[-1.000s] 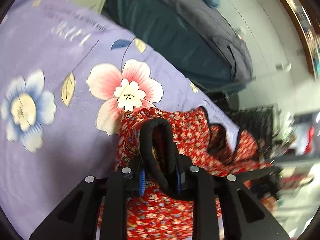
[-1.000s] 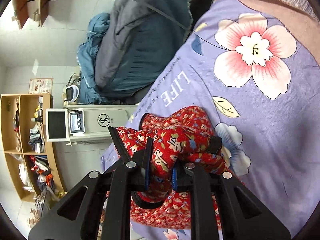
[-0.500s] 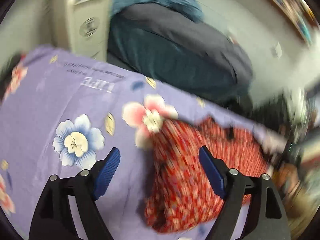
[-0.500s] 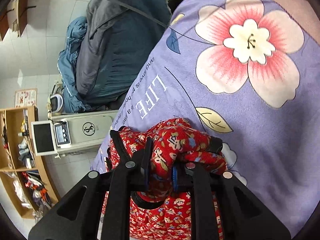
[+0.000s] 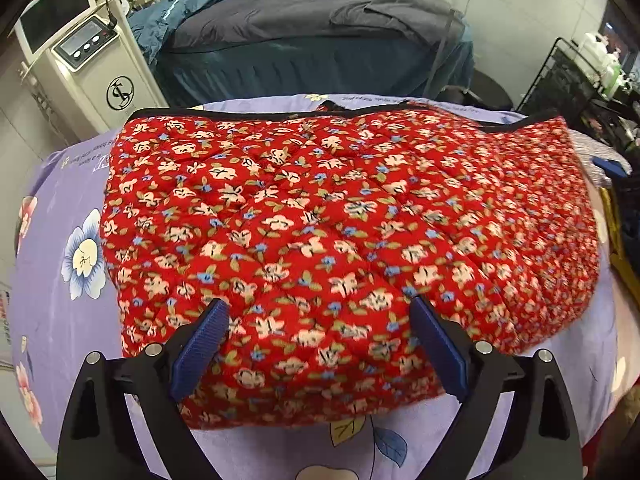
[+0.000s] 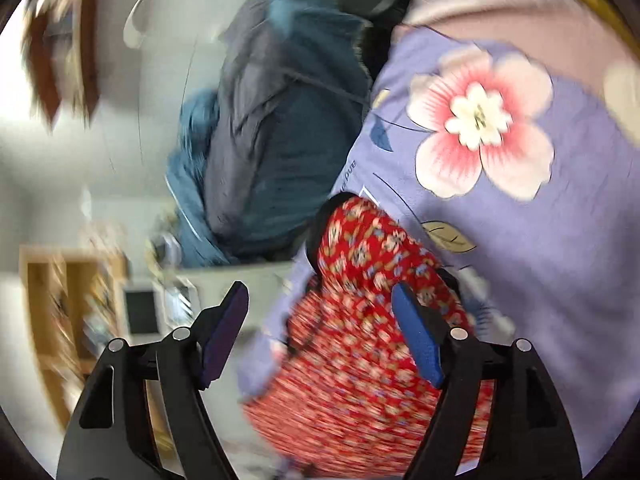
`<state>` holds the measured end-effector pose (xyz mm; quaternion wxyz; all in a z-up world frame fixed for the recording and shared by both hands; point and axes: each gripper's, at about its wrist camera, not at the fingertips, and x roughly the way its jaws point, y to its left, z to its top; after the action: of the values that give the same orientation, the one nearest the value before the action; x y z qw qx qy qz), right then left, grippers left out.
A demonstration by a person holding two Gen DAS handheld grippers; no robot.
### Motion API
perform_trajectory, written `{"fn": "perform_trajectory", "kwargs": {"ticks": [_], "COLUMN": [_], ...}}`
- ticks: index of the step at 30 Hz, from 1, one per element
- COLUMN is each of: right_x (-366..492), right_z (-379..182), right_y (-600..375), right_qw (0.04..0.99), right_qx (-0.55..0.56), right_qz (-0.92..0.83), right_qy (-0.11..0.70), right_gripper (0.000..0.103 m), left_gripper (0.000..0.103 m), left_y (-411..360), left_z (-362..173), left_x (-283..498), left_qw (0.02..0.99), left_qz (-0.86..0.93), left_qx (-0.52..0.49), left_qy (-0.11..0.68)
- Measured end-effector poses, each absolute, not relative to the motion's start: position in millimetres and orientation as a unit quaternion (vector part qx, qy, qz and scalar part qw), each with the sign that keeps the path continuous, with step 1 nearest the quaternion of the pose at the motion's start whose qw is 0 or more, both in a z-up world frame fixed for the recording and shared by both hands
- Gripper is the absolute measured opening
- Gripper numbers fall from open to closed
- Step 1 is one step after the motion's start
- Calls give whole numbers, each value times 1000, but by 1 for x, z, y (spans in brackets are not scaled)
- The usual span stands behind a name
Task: Fold large clothes
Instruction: 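Fold the hem up toward the collar with both grippers and release, then press the folded jacket flat with both open grippers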
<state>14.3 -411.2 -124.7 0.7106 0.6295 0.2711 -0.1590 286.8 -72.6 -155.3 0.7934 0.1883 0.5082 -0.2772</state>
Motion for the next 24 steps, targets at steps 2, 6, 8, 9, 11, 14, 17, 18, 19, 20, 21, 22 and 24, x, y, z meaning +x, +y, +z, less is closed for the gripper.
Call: {"fn": "perform_trajectory", "kwargs": {"ticks": [2, 6, 8, 9, 11, 14, 17, 18, 19, 20, 21, 22, 24], "right_x": [34, 61, 64, 65, 66, 66, 73, 77, 79, 84, 87, 91, 95], "right_z": [-98, -99, -112, -123, -141, -155, -163, -165, -167, -168, -170, -172, -178], "right_y": [-371, -264, -224, -208, -192, -191, -197, -199, -203, -204, -205, -209, -215], "right_qw": [780, 826, 828, 823, 806, 797, 783, 777, 773, 769, 765, 760, 755], "right_qx": [483, 234, 149, 121, 98, 93, 96, 94, 92, 90, 89, 91, 95], "right_qz": [-155, -110, -108, -110, -121, -141, -149, -148, -147, -146, -145, -146, -149], "right_qy": [367, 501, 529, 544, 571, 579, 596, 605, 611, 615, 621, 626, 631], "right_gripper": [77, 80, 81, 81, 83, 94, 97, 97, 98, 98, 98, 99, 99], "left_gripper": [96, 97, 97, 98, 98, 98, 98, 98, 98, 98, 99, 99, 99], "left_y": [-75, -81, -84, -87, -91, -98, -103, -105, -106, -110, -113, -114, -120], "left_z": [-159, -166, -171, -172, -175, -179, -185, -187, -189, -193, -194, -195, -198], "left_x": [295, 302, 304, 302, 301, 301, 309, 312, 316, 323, 327, 331, 338], "left_qw": [792, 789, 787, 787, 783, 776, 770, 768, 765, 762, 760, 758, 753], "left_qz": [-271, -256, -247, -243, -238, -234, -232, -230, -228, -226, -225, -223, -219], "left_qx": [176, 181, 197, 203, 213, 222, 225, 224, 223, 223, 223, 224, 230], "left_qy": [517, 528, 530, 530, 534, 541, 550, 554, 559, 564, 567, 571, 577]}}
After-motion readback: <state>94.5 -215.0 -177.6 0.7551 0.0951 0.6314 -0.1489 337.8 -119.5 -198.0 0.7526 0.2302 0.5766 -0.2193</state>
